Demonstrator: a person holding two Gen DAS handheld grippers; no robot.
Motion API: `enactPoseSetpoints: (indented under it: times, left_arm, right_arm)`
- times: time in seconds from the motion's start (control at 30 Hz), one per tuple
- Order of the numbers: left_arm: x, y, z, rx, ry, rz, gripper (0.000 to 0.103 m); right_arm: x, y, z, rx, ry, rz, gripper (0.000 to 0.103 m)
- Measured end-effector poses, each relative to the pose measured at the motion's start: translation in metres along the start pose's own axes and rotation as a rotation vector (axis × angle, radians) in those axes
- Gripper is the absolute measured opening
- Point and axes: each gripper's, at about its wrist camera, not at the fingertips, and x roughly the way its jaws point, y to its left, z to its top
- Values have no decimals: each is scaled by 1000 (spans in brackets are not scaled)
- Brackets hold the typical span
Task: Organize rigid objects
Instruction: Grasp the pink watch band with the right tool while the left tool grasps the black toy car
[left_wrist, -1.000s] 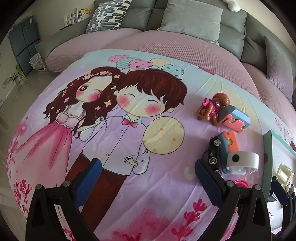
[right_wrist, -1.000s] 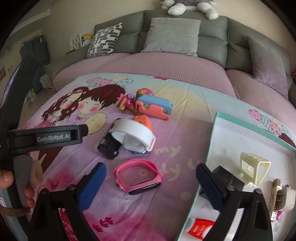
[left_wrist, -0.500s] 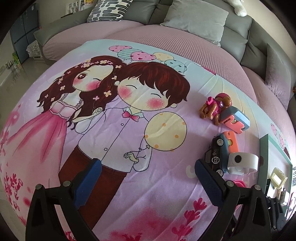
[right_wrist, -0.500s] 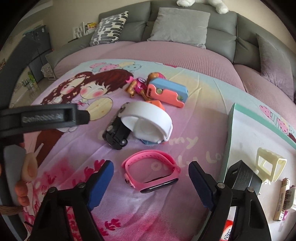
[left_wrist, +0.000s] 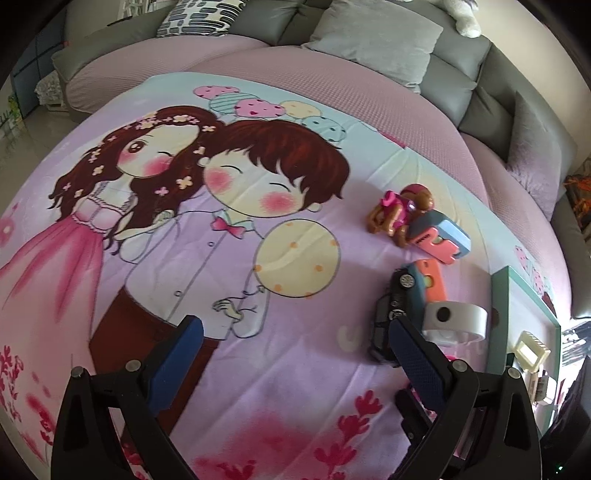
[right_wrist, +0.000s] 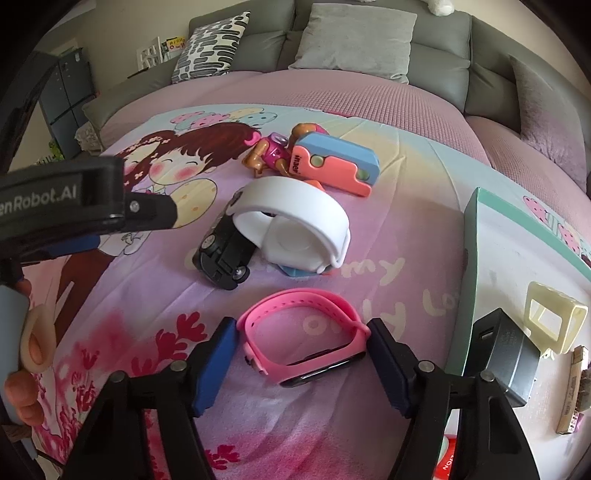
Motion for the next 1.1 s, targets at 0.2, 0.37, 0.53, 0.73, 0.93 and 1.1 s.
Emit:
enactPoseSetpoints:
  times: [0.2, 0.37, 0.53, 0.73, 0.93, 1.1]
  left_arm:
    - [4, -10, -1, 18, 7, -43, 100]
    - [17, -17, -3, 29, 36, -79, 100]
    - [24, -24, -4, 52, 37, -84, 100]
    - [30, -36, -4, 103, 31, -87, 83]
    - [32, -47, -4, 158, 31, -92, 65]
    - [31, -53, -5, 185, 40, -144, 35]
  right_arm:
    - [-2, -2, 0, 12, 3, 7, 73]
    - [-2, -4, 0, 10, 6, 5, 73]
    - [-2, -3, 0, 6, 8, 3, 73]
    - [-1, -2, -1, 1, 9, 1, 73]
    - [-1, -3, -1, 2, 10, 2, 73]
    - [-1, -2, -1, 1, 10, 1, 73]
